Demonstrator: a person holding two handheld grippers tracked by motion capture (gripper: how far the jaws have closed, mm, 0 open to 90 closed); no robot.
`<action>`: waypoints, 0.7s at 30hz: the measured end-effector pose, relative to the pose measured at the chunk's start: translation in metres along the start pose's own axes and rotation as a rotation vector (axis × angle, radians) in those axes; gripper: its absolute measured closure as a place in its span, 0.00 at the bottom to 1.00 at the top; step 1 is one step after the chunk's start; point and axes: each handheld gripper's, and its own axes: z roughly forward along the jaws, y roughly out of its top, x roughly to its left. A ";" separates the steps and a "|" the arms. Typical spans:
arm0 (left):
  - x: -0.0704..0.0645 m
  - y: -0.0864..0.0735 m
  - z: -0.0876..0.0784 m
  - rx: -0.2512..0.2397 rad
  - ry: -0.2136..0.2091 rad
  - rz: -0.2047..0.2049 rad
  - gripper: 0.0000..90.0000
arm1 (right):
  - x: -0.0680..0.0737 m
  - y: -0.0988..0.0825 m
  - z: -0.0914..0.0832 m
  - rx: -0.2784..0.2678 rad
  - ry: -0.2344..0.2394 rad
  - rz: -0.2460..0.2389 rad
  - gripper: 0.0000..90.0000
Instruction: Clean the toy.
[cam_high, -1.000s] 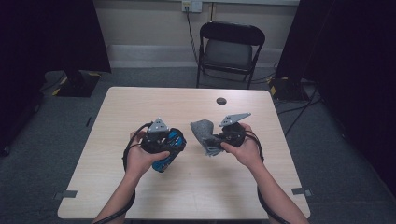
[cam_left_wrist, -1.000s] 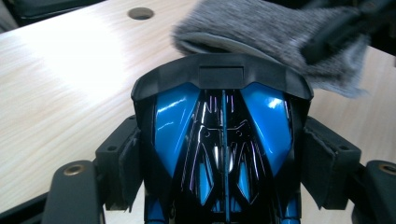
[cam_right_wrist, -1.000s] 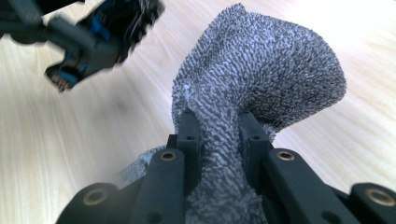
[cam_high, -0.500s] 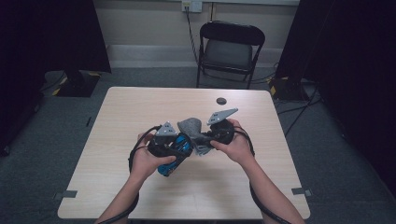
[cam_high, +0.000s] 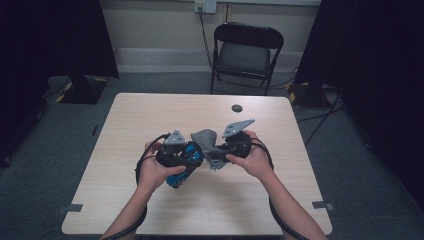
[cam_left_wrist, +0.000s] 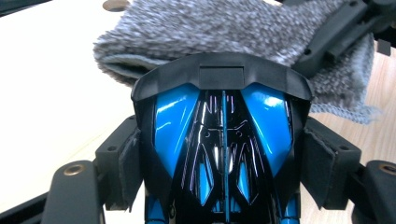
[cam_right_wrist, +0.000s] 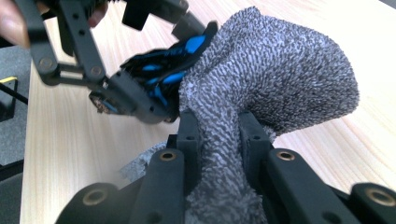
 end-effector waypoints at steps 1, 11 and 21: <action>0.000 0.000 0.000 -0.002 0.001 -0.004 0.28 | 0.001 -0.001 0.000 0.001 0.007 -0.002 0.84; 0.006 -0.002 -0.004 -0.007 0.029 -0.019 0.28 | 0.008 -0.006 0.002 -0.003 0.020 -0.007 0.84; 0.015 -0.004 -0.010 -0.026 0.050 -0.049 0.28 | 0.015 -0.010 0.010 0.002 0.054 -0.016 0.84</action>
